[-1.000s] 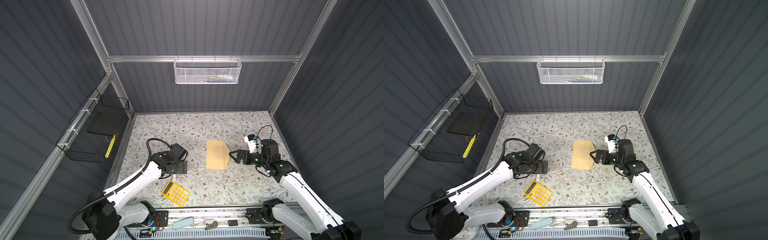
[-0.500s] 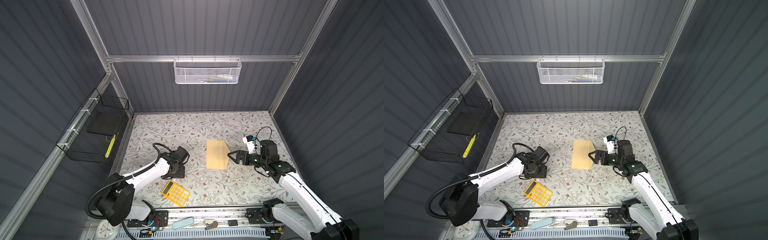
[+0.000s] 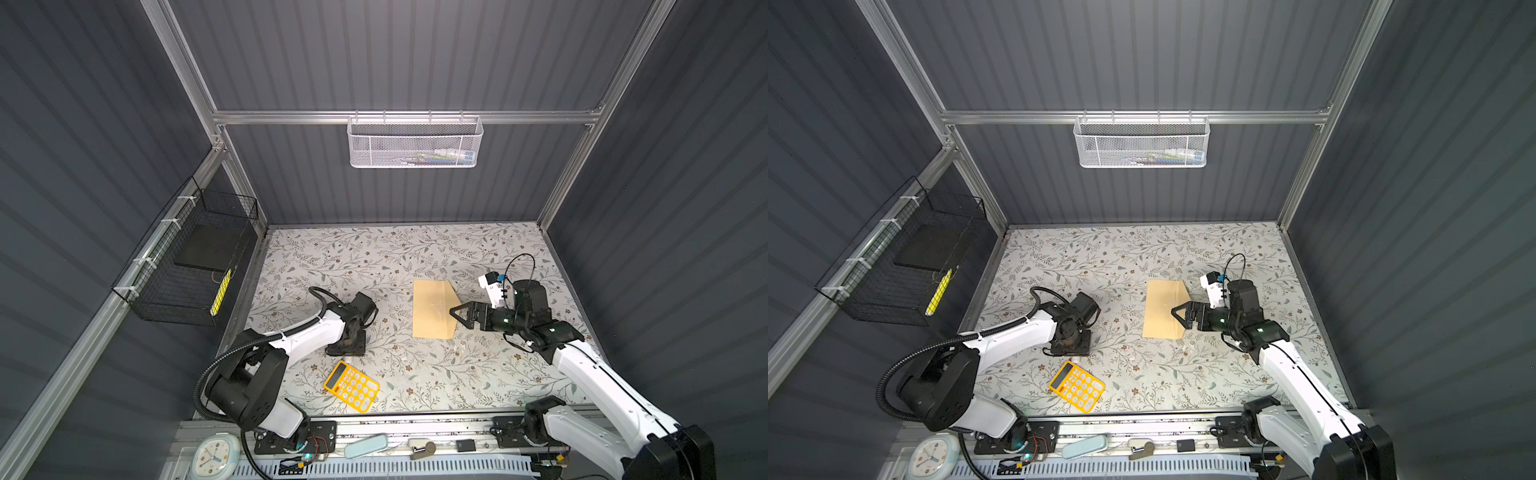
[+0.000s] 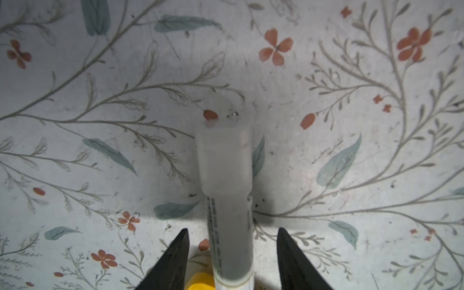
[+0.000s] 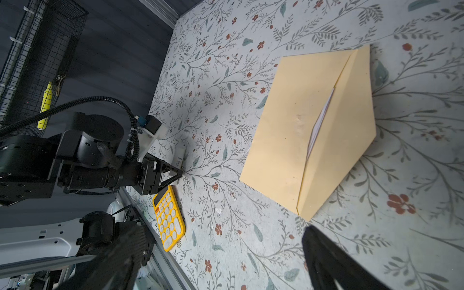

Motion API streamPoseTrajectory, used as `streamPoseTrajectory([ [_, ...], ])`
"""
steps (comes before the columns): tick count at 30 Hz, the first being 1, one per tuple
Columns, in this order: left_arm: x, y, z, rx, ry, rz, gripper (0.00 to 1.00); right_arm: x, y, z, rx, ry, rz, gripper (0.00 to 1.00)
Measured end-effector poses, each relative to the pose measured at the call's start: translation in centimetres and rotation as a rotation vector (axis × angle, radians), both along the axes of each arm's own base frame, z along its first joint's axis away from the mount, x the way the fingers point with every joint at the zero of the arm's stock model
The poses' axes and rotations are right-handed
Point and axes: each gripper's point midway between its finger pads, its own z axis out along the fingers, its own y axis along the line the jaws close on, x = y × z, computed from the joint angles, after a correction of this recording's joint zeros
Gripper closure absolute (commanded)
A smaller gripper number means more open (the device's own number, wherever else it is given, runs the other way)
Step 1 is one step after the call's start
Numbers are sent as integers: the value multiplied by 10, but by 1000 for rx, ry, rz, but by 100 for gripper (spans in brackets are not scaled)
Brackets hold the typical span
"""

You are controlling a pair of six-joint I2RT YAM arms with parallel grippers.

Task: Place the letter into the envelope and seal it
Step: 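Lift the glue stick with the left gripper toward the right gripper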

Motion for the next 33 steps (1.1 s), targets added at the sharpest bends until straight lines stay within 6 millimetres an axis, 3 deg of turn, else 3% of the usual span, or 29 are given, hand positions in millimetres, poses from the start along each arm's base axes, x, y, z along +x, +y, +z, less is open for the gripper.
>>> streamPoseTrajectory([
  [21,9,-5,-6,-4,-12,-55,70,1,4,-5,-1,20,7,1],
  [29,15,-22,10,-96,-77,-146,78,1,4,-13,0,63,-3,1],
  [33,20,-43,27,-158,-155,-244,81,1,5,-15,13,92,-10,1],
])
